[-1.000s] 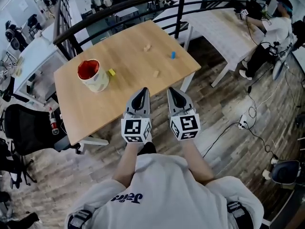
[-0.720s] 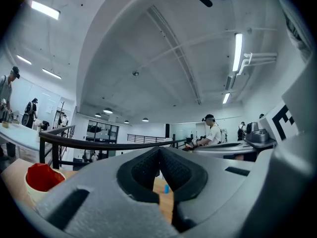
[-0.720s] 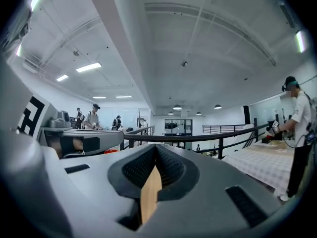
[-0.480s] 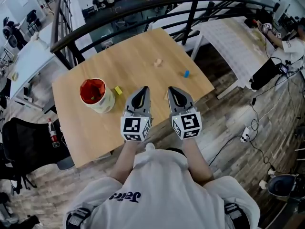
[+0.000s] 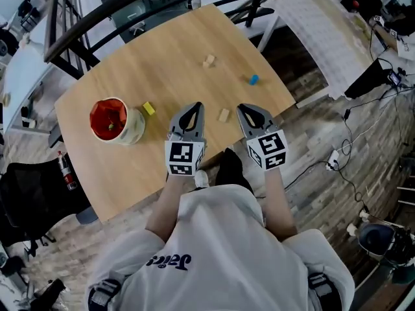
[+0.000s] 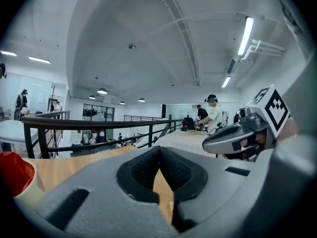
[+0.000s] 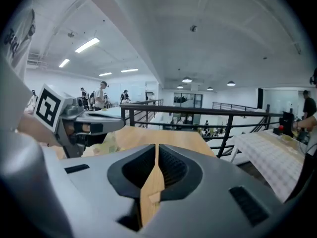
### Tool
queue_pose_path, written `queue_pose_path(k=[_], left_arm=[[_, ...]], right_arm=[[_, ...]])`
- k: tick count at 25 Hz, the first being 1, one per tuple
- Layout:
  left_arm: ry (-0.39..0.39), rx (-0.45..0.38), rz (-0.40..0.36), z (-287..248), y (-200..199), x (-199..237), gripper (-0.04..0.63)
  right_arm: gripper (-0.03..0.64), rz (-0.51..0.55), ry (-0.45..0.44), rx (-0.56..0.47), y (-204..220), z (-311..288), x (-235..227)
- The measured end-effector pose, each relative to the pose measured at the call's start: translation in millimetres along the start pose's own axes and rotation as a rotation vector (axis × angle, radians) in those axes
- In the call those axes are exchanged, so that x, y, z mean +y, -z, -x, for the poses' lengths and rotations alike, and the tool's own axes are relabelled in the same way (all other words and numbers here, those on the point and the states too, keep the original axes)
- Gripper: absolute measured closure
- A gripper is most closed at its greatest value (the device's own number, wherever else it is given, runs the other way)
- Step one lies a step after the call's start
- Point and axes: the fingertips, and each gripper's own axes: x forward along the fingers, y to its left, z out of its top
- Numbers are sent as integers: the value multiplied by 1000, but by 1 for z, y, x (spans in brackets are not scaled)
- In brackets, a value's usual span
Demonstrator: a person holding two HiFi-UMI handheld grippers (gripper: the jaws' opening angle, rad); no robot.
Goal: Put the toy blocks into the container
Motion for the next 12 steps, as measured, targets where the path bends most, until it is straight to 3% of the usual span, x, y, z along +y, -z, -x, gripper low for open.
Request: queue_pose_path(k=[6,9,12], left_arm=[[24,62,46,-40,39,6,588],[38,101,61,-52,63,4,588],[59,134,80,-62,85,3,588]], right_arm=[[594,85,-145,241,78,-39,-8],[504,98,-232,328,112,-56,-2],[456,122,-293,414,145,-75,0]])
